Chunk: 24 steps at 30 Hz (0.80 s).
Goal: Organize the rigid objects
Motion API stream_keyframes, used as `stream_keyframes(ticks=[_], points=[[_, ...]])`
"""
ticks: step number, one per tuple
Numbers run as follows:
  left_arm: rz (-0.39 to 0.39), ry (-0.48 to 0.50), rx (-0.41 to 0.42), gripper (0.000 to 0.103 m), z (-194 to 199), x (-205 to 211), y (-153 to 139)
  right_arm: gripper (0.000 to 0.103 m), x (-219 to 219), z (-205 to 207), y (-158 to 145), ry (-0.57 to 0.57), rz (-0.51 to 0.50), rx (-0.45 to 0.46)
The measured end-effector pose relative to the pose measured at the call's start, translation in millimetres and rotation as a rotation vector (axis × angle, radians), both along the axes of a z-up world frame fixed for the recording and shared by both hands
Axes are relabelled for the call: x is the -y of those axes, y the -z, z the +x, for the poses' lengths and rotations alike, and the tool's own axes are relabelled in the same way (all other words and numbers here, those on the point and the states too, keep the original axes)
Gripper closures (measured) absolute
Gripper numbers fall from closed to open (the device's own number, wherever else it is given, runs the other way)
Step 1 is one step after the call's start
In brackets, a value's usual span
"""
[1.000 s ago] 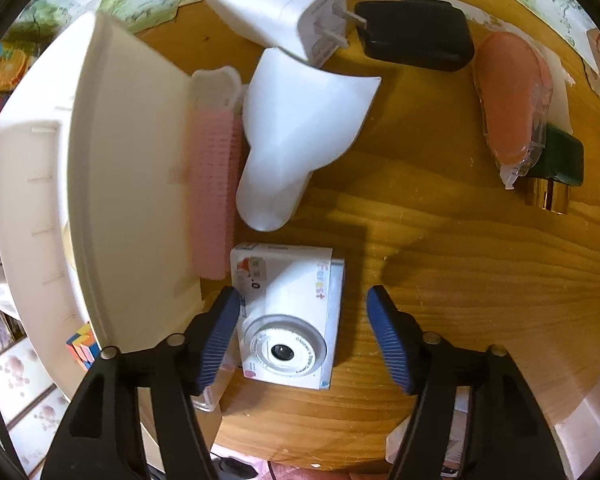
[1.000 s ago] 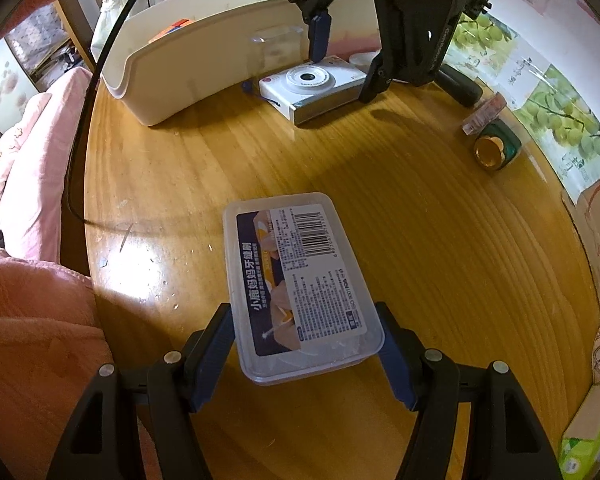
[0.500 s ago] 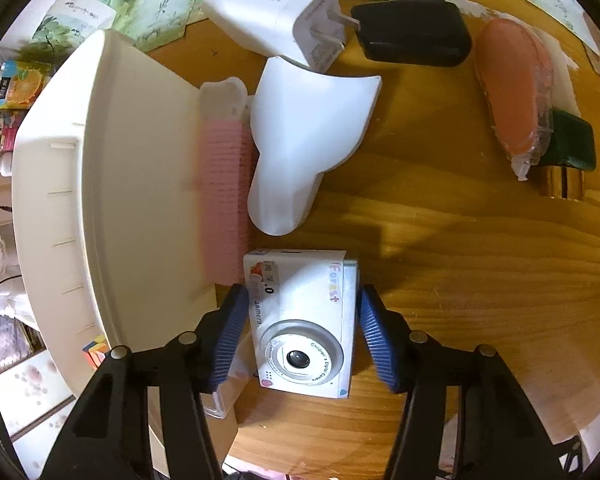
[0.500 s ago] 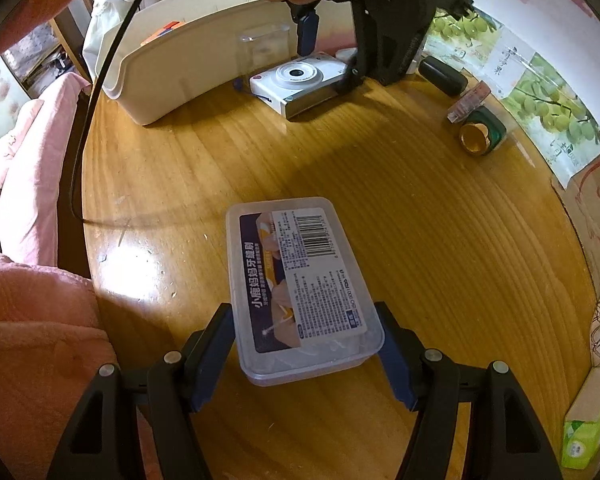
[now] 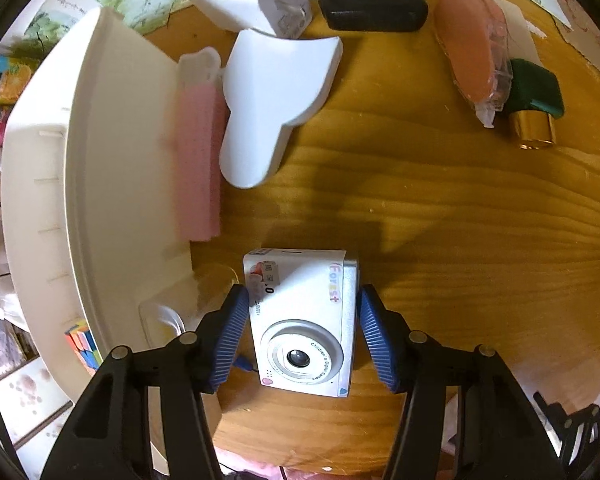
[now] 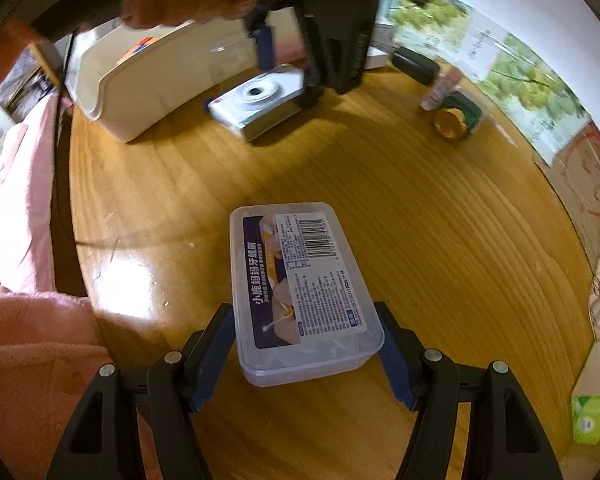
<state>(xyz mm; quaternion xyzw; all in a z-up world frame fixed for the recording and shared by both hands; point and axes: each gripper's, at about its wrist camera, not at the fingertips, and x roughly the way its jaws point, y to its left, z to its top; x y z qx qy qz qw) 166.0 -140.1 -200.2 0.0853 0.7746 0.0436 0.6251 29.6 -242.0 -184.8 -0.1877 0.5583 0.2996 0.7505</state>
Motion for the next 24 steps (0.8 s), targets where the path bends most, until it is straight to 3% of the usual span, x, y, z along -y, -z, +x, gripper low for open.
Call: stream_keyframes(ticks=[1, 2, 3, 4, 6, 10, 15, 18, 19, 20, 22, 24], points=[[-0.009, 0.000, 0.013, 0.060, -2.4, 0.1, -3.7, 0.035, 3.9, 2.6, 0.5, 0.034, 0.007, -0.020], [-0.012, 0.008, 0.028, 0.067, -6.9, 6.6, -12.4, 0.035, 6.6, 3.9, 0.8, 0.050, 0.012, -0.027], [-0.019, 0.014, 0.034, 0.083, -8.1, 8.6, -17.4, 0.035, 10.1, 5.1, 0.2, 0.071, 0.019, -0.029], [-0.068, 0.005, 0.026, 0.086, -9.1, 9.5, -21.4, 0.035, 13.2, 6.2, -0.4, 0.087, 0.020, -0.027], [-0.139, -0.017, 0.003, 0.085, -11.3, 8.7, -22.8, 0.035, 16.6, 8.4, -0.2, 0.114, 0.015, -0.032], [-0.100, -0.012, 0.008, 0.085, -22.9, 2.5, -17.4, 0.035, 21.9, 10.7, -3.5, 0.174, 0.017, -0.029], [-0.152, -0.031, 0.003, 0.084, -41.2, -13.9, -22.2, 0.035, 27.8, 8.5, -4.2, 0.230, 0.012, -0.043], [-0.151, -0.029, 0.014, 0.079, -50.3, -21.3, -23.2, 0.035, 29.1, 7.6, -5.0, 0.247, 0.009, -0.050], [-0.136, -0.008, 0.089, 0.078, -49.1, -24.4, -25.9, 0.035, 30.0, 5.2, -5.7, 0.253, 0.007, -0.050], [-0.137, -0.017, 0.088, 0.076, -51.1, -27.4, -25.0, 0.035, 30.2, 4.8, -5.5, 0.258, 0.006, -0.051], [-0.149, -0.038, 0.088, 0.062, -54.0, -34.1, -23.6, 0.035, 31.7, 4.2, -5.7, 0.274, 0.010, -0.056], [-0.166, -0.052, 0.093, 0.058, -54.0, -41.9, -22.4, 0.035, 33.6, 4.8, -5.1, 0.289, 0.019, -0.066]])
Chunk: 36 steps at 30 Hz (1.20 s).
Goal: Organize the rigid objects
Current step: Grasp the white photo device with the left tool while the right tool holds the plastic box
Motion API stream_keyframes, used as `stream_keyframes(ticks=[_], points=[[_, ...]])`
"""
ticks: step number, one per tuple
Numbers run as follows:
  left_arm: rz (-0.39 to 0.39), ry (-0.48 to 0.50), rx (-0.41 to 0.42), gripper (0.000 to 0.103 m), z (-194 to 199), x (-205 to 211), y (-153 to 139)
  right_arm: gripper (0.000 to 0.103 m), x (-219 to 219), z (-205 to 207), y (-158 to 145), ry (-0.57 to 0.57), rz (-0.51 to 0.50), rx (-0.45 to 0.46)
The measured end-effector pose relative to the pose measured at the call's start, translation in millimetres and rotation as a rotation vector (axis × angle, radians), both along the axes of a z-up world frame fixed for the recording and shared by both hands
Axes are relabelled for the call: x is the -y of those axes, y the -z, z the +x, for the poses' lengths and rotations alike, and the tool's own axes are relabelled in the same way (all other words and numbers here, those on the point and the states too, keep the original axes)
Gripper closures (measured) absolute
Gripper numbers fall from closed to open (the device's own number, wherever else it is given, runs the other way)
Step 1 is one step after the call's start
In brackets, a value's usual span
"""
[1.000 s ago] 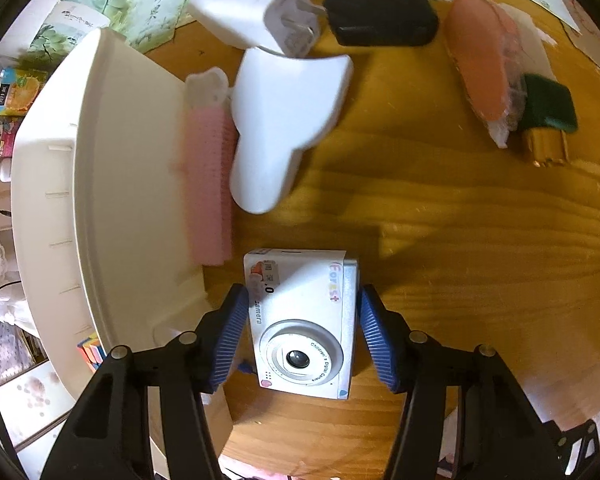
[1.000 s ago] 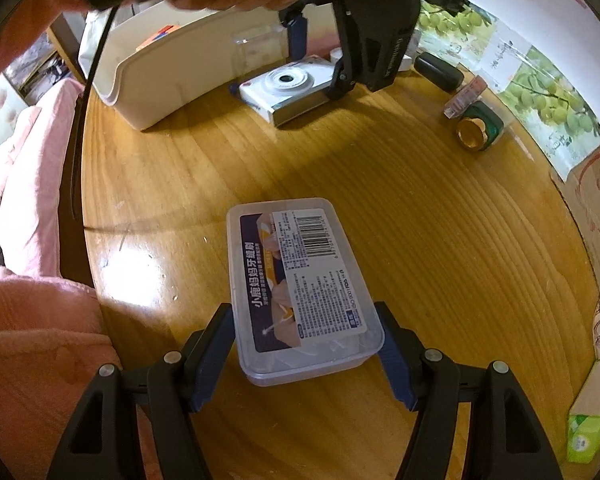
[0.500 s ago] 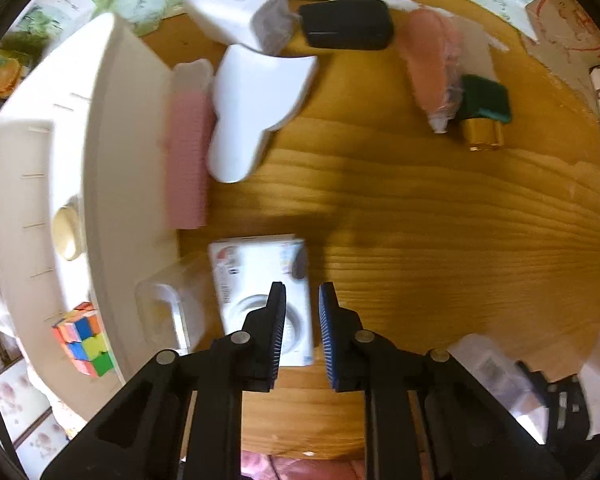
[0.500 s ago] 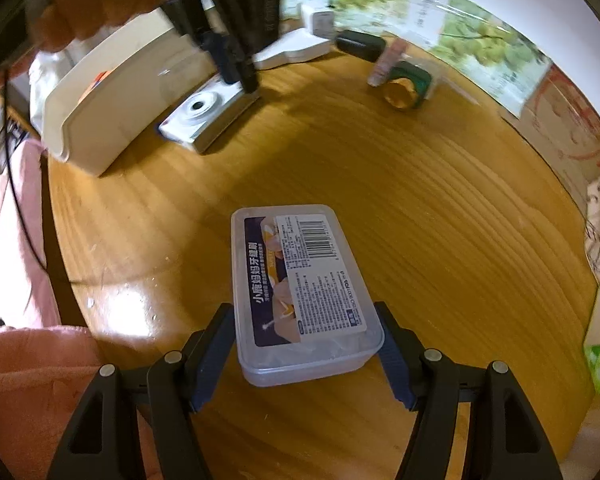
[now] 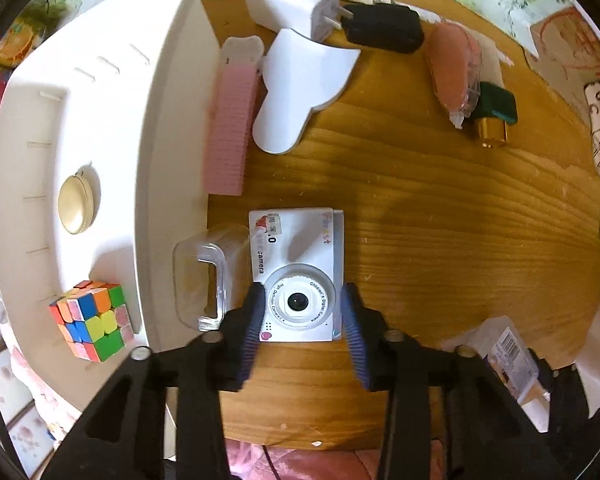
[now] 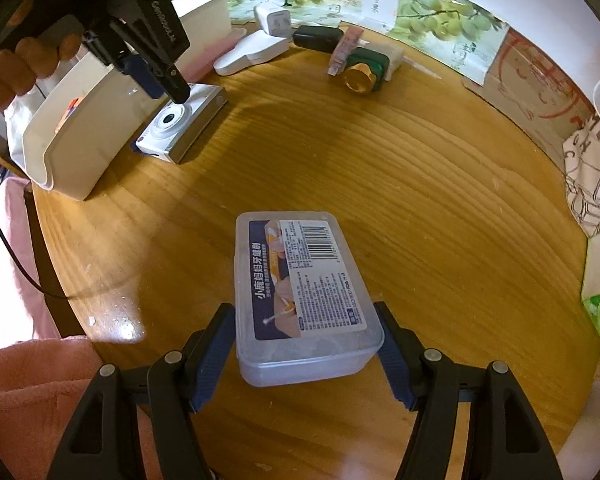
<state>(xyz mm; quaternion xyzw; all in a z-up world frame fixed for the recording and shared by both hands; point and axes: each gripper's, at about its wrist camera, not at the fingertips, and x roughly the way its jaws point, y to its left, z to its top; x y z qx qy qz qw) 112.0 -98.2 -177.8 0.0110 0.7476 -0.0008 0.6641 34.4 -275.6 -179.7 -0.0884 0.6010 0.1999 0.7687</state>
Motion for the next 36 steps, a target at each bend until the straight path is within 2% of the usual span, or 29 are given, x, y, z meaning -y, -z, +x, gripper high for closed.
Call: stream_keyframes(ticks=[4, 8, 10, 13, 19, 23, 29, 36], points=[[-0.017, -0.011, -0.012, 0.039, -5.4, -12.6, 2.8, 0.035, 1.9, 1.1, 2.1, 0.023, 0.016, -0.021], [-0.019, -0.014, -0.028, 0.035, -8.0, -4.5, 9.7, 0.035, 3.4, 2.7, 2.6, 0.035, 0.022, -0.028], [-0.022, -0.010, -0.030, 0.030, -9.6, -4.4, 12.0, 0.035, 3.9, 4.0, 2.8, 0.040, 0.024, -0.032], [-0.001, -0.001, -0.032, 0.027, -13.0, 3.1, 17.4, 0.035, 3.9, 5.5, 3.7, 0.041, 0.028, -0.037], [0.035, 0.003, -0.030, 0.027, -4.6, 14.1, 24.4, 0.035, 3.5, 7.2, 4.8, 0.037, 0.027, -0.043], [0.098, 0.037, -0.014, 0.027, 14.3, 34.8, 39.6, 0.035, 4.5, 8.7, 6.3, 0.037, 0.025, -0.051], [0.125, 0.040, -0.049, 0.027, 27.8, 46.8, 64.8, 0.035, 7.5, 10.7, 9.3, 0.058, 0.026, -0.060], [0.166, 0.078, -0.028, 0.027, 41.4, 61.5, 65.2, 0.035, 10.2, 13.3, 10.2, 0.074, 0.029, -0.067]])
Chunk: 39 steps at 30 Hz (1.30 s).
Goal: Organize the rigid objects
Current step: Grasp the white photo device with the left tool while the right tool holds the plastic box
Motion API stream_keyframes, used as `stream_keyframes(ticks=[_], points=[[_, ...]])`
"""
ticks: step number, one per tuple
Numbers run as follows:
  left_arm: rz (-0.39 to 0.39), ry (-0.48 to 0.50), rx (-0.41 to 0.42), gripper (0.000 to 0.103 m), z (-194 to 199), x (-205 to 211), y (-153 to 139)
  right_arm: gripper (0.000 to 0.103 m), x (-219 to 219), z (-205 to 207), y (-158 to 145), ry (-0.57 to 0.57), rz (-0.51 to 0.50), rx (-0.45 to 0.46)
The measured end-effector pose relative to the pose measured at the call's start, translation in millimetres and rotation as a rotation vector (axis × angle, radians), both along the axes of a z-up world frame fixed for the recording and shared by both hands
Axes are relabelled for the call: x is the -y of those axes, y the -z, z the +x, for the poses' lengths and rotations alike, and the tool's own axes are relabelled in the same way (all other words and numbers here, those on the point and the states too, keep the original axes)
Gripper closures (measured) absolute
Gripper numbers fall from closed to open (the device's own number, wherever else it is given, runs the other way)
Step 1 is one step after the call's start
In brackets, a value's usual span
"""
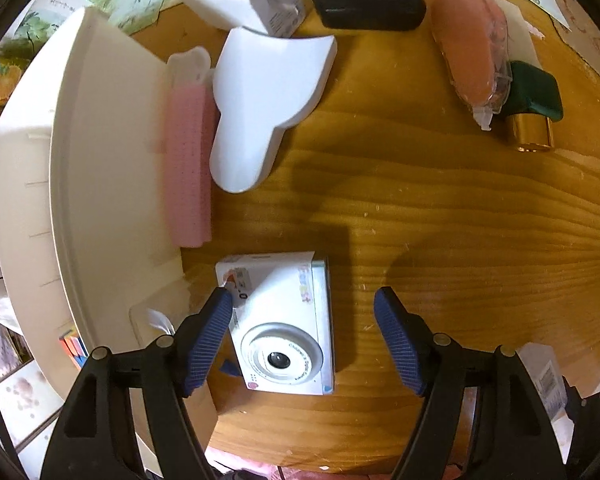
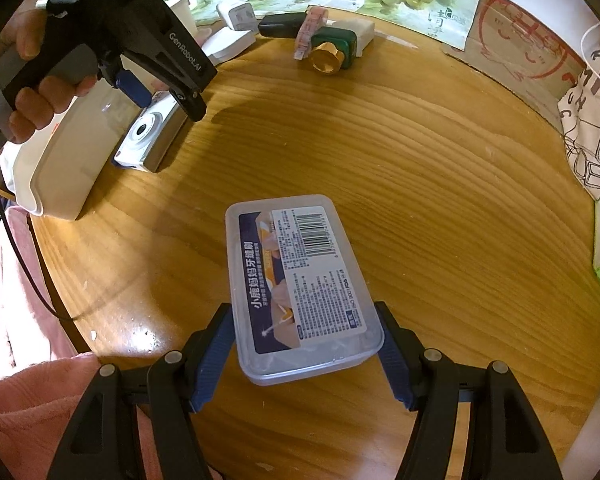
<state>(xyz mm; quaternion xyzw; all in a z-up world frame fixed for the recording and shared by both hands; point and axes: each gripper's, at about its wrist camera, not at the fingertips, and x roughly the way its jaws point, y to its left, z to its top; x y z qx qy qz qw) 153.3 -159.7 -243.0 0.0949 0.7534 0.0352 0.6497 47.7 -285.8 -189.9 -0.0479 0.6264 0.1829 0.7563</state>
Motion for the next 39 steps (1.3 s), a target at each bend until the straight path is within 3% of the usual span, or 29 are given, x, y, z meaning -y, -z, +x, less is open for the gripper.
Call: stream_keyframes(ticks=[5, 9, 20, 25, 34, 39], points=[[0.020, 0.023, 0.038, 0.027, 15.6, 15.5, -9.2, 0.035, -0.2, 2.3, -2.3, 0.008, 0.009, 0.004], [0.029, 0.015, 0.054, 0.030, 33.2, 1.8, -10.9, 0.035, -0.3, 3.7, -3.7, 0.015, 0.008, 0.004], [0.015, 0.003, 0.029, 0.032, 37.0, 0.5, -16.2, 0.035, 0.0, 2.9, -6.5, 0.063, 0.044, 0.008], [0.062, -0.009, 0.034, 0.040, 42.5, 6.0, -19.1, 0.035, 2.6, 4.8, -8.9, 0.098, 0.068, 0.021], [0.031, 0.017, 0.012, 0.041, 14.2, 21.5, -7.5, 0.035, 10.0, 6.9, -9.4, 0.145, 0.094, 0.030], [0.023, 0.081, 0.015, 0.040, 10.2, 33.6, -7.9, 0.035, 14.3, 6.6, -9.1, 0.162, 0.092, 0.026]])
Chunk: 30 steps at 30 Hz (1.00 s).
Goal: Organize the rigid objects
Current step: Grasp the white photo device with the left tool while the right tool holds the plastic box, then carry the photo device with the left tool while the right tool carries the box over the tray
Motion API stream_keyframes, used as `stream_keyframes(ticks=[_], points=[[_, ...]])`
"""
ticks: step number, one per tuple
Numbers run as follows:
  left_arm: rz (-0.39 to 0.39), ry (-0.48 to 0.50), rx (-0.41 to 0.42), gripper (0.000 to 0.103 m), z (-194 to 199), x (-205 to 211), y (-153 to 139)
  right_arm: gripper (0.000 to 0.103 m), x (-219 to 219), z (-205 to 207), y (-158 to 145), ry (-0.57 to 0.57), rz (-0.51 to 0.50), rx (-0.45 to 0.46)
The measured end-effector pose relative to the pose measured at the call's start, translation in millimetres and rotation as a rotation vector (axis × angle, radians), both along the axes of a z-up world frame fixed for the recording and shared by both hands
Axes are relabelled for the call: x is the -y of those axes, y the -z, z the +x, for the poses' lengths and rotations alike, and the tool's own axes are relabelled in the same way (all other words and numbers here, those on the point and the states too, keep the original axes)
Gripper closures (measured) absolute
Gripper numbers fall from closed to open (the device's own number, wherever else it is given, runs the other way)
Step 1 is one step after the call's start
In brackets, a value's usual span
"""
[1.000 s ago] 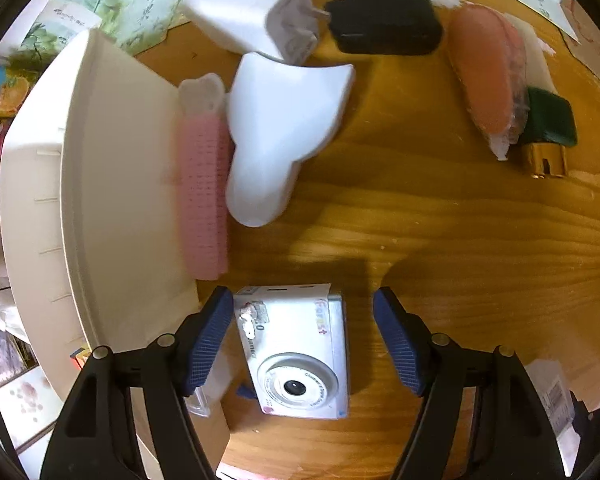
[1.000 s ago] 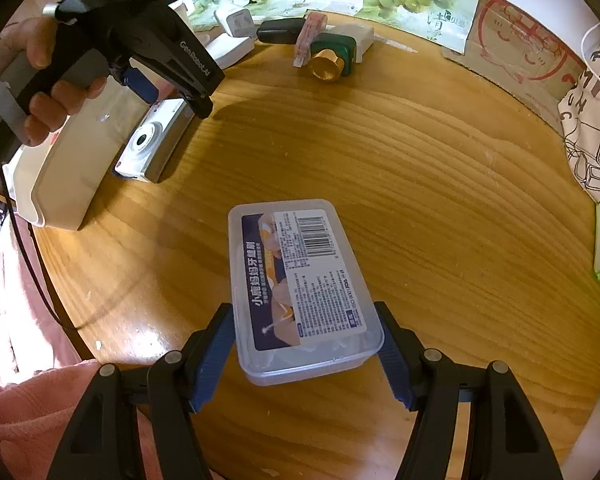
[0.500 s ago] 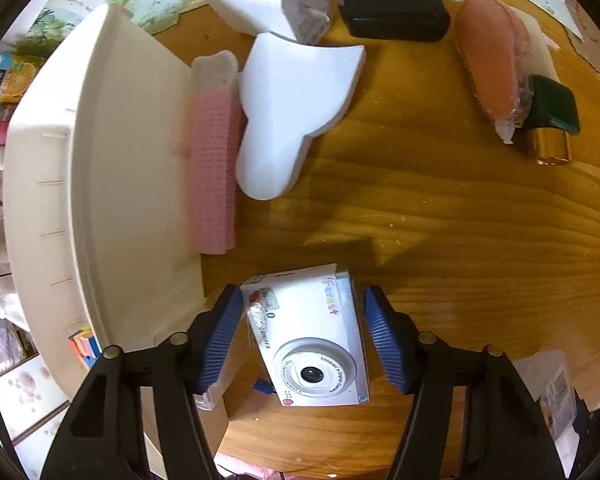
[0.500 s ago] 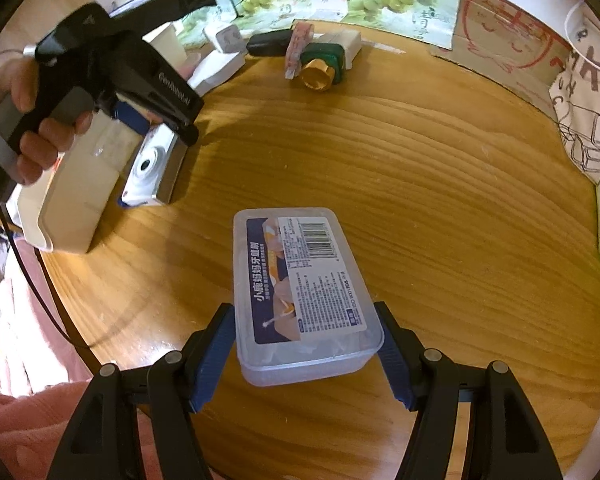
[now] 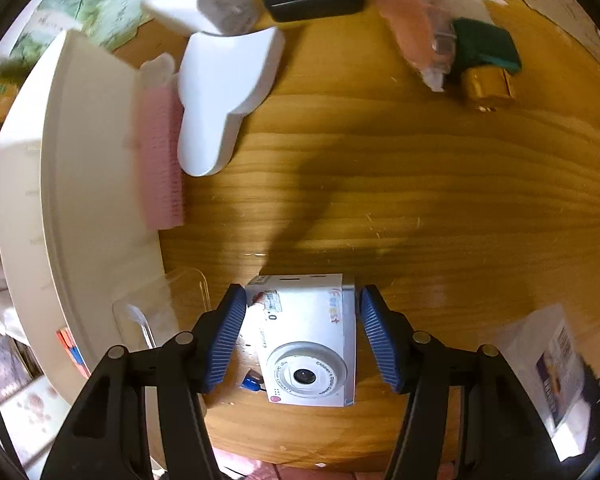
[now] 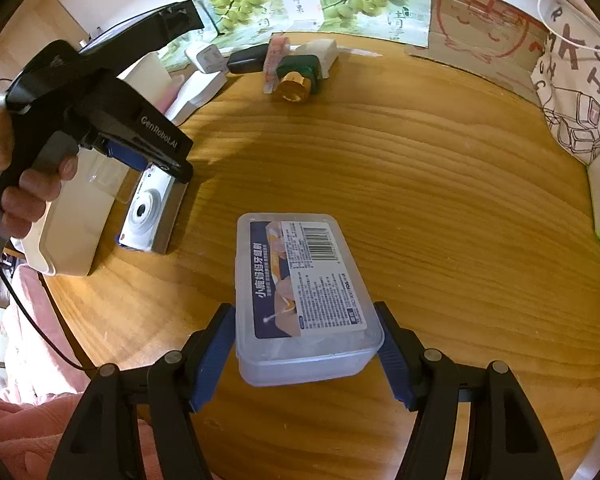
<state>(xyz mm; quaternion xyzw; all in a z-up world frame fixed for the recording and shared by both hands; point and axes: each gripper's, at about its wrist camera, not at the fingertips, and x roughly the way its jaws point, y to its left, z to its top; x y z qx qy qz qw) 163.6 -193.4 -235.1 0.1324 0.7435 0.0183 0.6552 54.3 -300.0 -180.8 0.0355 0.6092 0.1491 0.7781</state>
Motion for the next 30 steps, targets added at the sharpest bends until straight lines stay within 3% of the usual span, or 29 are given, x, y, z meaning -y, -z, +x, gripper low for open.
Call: stream_keyframes(ticks=[3, 6, 11, 16, 21, 25, 30], points=[[-0.027, -0.023, -0.002, 0.039, 2.0, -3.1, -1.5, 0.035, 0.5, 0.2, -1.0, 0.000, -0.005, 0.004], [-0.080, -0.027, -0.025, 0.028, 6.1, -11.0, 1.2, 0.035, 0.4, 1.6, -2.4, 0.000, -0.007, 0.008], [-0.059, -0.051, -0.040, 0.028, 11.7, -26.5, 3.2, 0.035, -1.7, 4.6, -4.1, -0.007, -0.012, 0.015], [-0.152, -0.155, -0.129, 0.027, 10.6, -47.3, 6.3, 0.035, -3.7, 6.1, -3.4, -0.019, -0.010, 0.013], [-0.145, -0.181, -0.127, 0.028, 13.5, -59.3, 7.9, 0.035, -4.4, 8.0, -3.1, -0.023, -0.009, 0.014], [-0.194, -0.227, -0.158, 0.028, 8.7, -74.8, 23.5, 0.035, -4.9, 7.3, -2.6, -0.025, -0.011, 0.009], [-0.180, -0.201, -0.142, 0.029, 5.2, -75.9, 27.5, 0.035, -4.7, 4.5, -3.0, -0.026, -0.017, 0.004]])
